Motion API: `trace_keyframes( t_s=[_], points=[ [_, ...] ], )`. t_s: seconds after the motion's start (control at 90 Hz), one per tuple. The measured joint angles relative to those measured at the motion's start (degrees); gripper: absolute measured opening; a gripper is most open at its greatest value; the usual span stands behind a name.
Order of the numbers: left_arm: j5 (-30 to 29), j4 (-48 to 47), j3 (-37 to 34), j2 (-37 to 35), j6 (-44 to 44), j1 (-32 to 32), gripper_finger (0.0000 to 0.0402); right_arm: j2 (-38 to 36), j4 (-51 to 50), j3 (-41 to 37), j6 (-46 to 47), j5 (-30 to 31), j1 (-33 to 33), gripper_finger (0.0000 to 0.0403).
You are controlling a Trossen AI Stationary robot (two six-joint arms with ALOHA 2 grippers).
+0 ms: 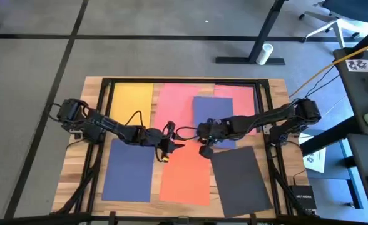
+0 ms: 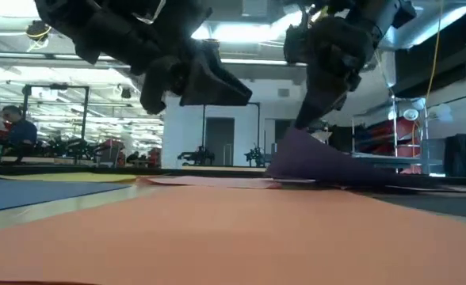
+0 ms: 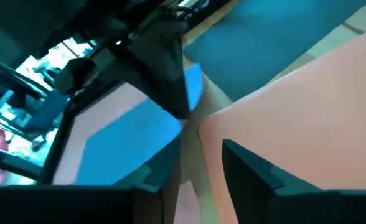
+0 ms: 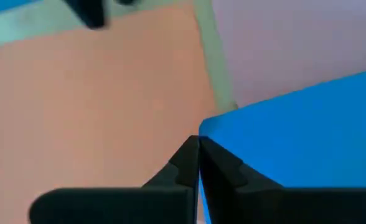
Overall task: Organize paper
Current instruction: Stack the violet paper on top of the violet paper
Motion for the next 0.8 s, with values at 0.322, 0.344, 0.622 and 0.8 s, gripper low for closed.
trace_keyframes(
  t_s=[0.322, 0.344, 0.622, 0.8],
  points=[
    [4.98, 1.1, 1.28, 0.67, 3.49, 0.88, 0.0106, 0.0, 6.04, 0.03, -0.33, -2.23, 0.0, 0.0],
    [4.98, 1.1, 1.66, 0.94, 3.58, 0.88, 0.0106, 0.0, 6.63, 0.03, -0.33, -2.37, 0.0, 0.0],
    [4.94, 0.62, 5.83, 6.45, 4.67, 1.12, 0.0106, 0.09, 8.89, 0.01, -0.36, -4.73, 0.04, 0.0],
    [3.63, 0.45, 5.86, 6.43, 3.14, 1.2, 0.0106, 0.09, 9.14, -0.02, -0.36, -5.44, 0.02, 0.0]
  ],
)
